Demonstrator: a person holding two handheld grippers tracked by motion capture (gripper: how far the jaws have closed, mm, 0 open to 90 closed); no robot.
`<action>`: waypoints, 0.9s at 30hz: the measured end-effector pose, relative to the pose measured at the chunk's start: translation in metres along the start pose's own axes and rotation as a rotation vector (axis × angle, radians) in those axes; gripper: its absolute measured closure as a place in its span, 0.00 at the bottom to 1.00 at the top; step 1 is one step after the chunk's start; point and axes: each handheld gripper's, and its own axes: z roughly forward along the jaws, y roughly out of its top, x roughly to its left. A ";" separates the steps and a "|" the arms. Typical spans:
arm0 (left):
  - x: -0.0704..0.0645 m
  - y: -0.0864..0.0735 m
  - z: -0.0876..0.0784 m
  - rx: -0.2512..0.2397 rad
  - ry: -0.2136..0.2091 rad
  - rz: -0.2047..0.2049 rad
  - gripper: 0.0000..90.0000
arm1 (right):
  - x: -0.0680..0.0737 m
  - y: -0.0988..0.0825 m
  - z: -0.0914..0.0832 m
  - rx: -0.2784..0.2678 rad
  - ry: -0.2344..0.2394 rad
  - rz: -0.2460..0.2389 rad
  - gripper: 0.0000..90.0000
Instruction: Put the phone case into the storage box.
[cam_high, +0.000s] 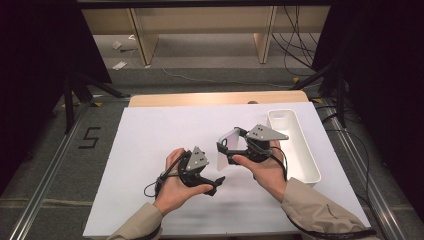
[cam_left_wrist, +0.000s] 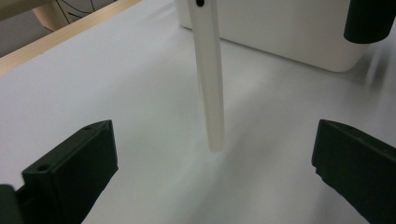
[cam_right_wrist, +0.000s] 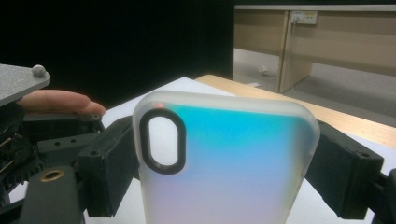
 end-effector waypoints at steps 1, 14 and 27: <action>0.001 -0.001 -0.002 0.000 -0.003 0.000 0.00 | 0.000 0.000 0.000 -0.002 -0.001 -0.002 0.20; 0.017 -0.021 -0.031 -0.013 0.029 -0.003 0.00 | -0.009 0.007 -0.011 -0.019 -0.022 0.005 0.20; 0.025 -0.036 -0.052 -0.023 0.065 -0.038 0.00 | -0.020 0.011 -0.020 -0.027 -0.052 0.027 0.20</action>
